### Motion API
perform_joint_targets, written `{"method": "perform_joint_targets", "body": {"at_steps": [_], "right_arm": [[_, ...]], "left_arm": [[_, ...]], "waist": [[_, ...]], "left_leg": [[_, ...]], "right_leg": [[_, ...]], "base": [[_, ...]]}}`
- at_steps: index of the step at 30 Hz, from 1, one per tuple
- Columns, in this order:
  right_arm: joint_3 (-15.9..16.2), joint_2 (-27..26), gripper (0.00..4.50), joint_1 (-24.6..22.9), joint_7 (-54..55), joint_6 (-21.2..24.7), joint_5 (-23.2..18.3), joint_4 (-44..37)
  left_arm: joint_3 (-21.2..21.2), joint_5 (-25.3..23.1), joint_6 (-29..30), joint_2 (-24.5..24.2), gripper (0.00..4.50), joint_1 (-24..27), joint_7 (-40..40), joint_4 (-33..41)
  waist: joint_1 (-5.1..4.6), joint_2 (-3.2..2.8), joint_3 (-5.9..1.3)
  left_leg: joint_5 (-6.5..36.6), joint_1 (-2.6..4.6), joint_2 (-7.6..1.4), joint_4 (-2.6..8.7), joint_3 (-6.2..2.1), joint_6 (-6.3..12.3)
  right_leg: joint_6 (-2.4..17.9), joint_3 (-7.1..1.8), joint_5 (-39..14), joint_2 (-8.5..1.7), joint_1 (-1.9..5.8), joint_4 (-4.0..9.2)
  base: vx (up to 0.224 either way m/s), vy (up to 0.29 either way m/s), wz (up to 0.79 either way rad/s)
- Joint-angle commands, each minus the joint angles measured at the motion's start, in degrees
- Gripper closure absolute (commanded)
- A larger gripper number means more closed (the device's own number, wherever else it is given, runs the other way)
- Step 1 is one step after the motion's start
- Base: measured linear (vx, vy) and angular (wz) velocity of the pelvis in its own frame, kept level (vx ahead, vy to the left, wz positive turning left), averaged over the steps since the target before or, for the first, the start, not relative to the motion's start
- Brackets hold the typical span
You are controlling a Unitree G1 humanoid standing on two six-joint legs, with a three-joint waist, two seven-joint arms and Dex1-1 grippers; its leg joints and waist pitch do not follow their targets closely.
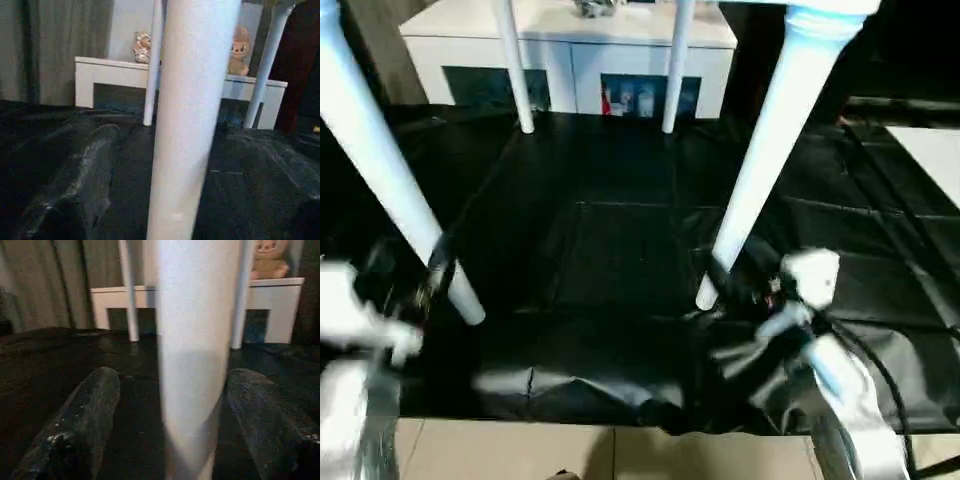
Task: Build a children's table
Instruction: Flip table
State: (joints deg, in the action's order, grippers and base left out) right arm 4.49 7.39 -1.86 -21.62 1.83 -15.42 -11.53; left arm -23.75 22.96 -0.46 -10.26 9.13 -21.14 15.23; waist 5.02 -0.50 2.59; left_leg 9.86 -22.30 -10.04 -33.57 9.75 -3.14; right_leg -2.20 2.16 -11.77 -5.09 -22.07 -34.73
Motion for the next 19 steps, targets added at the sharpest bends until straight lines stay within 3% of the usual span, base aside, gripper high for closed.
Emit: {"method": "perform_joint_targets", "body": {"at_steps": [1,4,5,10,15,19], "right_arm": [[-0.3,0.3,0.47,-0.6,0.5,1.0,-0.4,-2.7],[-0.7,0.3,0.25,-1.5,1.6,2.1,0.1,-3.6],[-0.9,0.5,0.25,-2.2,2.6,3.2,1.2,-4.3],[-1.2,0.7,0.25,-3.7,5.5,11.0,0.1,-7.3],[-0.6,2.2,0.25,-3.5,6.4,17.9,0.3,-6.6],[0.2,3.0,0.25,-4.1,6.0,20.7,0.5,-7.7]], "left_arm": [[1.3,0.8,-1.5,0.8,0.34,1.7,-0.4,2.8],[3.4,0.2,-0.1,1.7,0.08,4.6,-0.1,5.1],[5.3,-1.5,1.8,1.8,0.08,6.6,0.4,6.6],[9.9,-3.3,11.7,2.1,0.08,8.0,5.1,10.6],[11.4,-4.5,12.6,1.7,0.08,7.4,6.3,12.4],[13.3,-5.3,15.1,0.1,0.08,7.8,5.2,13.3]], "waist": [[-0.13,-0.91,-2.23],[-0.19,-0.85,-1.75],[-0.17,-0.58,-1.77],[-0.42,-0.38,-1.57],[-0.62,-0.43,-1.64],[-0.72,-0.64,-1.87]], "left_leg": [[28.0,1.21,-2.81,5.65,-1.26,-2.51],[31.2,1.41,-2.87,5.85,-1.47,-3.35],[32.1,1.72,-2.77,5.71,-1.53,-3.65],[33.4,1.78,-2.46,5.64,-1.87,-4.29],[32.7,1.57,-2.37,5.68,-1.96,-4.34],[30.9,1.40,-2.40,5.74,-1.87,-4.41]], "right_leg": [[5.9,-2.19,-17.8,-2.20,0.54,5.35],[4.2,-2.28,-24.8,-2.35,0.08,6.00],[3.4,-2.32,-27.2,-2.32,-0.21,6.25],[1.3,-2.18,-31.0,-2.16,-0.51,6.63],[0.9,-2.02,-29.7,-2.02,-0.36,6.68],[1.3,-2.07,-25.5,-1.95,-0.12,6.24]], "base": [[0.000,0.000,0.00],[0.000,0.000,0.00],[0.000,0.000,0.00],[0.000,0.000,0.00],[0.000,0.000,0.00],[0.000,0.000,0.00]]}}
